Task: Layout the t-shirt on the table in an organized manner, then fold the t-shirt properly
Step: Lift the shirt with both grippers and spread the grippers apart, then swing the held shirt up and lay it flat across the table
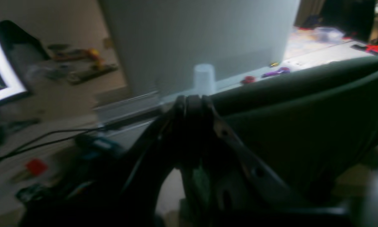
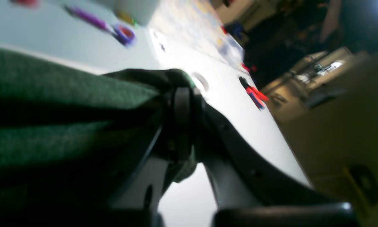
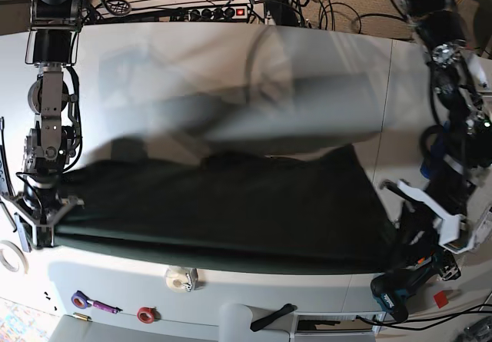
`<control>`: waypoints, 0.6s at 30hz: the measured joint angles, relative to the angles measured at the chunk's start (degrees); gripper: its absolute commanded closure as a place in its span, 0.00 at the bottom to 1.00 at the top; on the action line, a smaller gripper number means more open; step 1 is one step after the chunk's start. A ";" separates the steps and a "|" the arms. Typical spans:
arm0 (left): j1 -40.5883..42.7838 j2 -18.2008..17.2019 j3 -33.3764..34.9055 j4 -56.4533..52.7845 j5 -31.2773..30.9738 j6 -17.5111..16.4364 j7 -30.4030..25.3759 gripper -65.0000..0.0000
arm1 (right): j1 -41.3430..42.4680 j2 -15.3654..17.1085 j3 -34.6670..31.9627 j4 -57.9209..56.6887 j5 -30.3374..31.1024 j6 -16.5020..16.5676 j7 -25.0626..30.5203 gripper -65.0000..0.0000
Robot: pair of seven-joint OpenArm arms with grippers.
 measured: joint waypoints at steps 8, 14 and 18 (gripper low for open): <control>3.54 -0.57 0.00 -0.04 -0.02 -0.39 -0.37 1.00 | -2.14 -1.92 0.02 12.24 3.85 1.77 -4.74 1.00; 11.30 -0.33 -2.80 1.55 -10.75 -8.11 1.07 1.00 | -14.08 -2.82 0.00 25.29 1.97 3.37 -6.03 1.00; 18.29 -0.04 -11.32 8.46 -18.99 -10.25 5.90 1.00 | -22.84 -2.58 1.09 35.32 -3.06 3.45 -7.58 1.00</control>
